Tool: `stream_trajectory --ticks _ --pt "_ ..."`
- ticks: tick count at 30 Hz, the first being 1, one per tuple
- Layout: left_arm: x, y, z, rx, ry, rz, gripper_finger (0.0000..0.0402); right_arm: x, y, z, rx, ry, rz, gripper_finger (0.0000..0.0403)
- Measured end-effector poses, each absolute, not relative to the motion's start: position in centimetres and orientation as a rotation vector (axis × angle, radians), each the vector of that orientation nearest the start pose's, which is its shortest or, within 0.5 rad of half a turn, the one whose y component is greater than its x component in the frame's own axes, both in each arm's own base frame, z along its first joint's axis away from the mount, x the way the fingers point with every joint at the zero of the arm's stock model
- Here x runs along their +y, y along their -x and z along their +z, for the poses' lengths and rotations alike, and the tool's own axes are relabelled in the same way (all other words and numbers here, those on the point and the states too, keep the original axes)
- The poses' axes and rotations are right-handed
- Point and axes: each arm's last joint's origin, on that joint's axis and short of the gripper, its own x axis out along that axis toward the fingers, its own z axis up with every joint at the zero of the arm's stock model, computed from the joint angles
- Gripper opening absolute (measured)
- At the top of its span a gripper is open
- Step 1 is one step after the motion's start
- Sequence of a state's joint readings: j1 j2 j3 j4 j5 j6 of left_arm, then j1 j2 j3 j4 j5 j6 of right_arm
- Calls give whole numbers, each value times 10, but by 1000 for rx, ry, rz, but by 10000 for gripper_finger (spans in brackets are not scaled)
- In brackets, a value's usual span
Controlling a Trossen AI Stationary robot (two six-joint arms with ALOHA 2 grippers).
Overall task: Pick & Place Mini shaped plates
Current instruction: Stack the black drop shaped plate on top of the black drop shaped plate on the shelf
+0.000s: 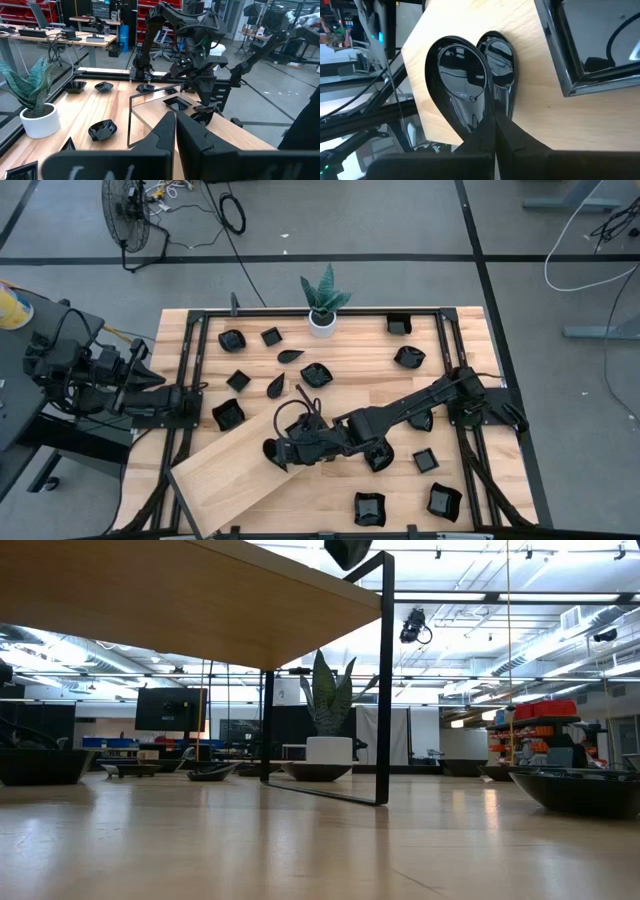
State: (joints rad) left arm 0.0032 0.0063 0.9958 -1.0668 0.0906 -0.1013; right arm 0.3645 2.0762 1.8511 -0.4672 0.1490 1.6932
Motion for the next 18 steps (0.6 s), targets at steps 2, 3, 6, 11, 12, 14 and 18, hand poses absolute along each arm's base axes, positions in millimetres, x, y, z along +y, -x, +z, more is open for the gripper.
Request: stream_trajectory --ticks 2,3,6,11,12,14,18 --pt "-3 63 335 82 105 -83 18 164 -445 276 660 -1438 -405 0" --pt "-3 63 335 81 105 -83 18 164 -444 276 661 -1437 -406 0" --pt "-3 63 335 82 105 -83 18 164 -445 276 655 -1430 -408 0" --pt "-3 63 335 81 105 -83 18 164 -445 276 652 -1428 -410 3" --pt "-3 63 335 81 105 -83 18 164 -445 276 651 -1430 -411 5" --pt "-3 63 335 81 105 -83 18 164 -445 276 651 -1431 -412 9" --pt "-3 63 335 81 105 -83 18 162 -445 276 648 -1432 -415 14"
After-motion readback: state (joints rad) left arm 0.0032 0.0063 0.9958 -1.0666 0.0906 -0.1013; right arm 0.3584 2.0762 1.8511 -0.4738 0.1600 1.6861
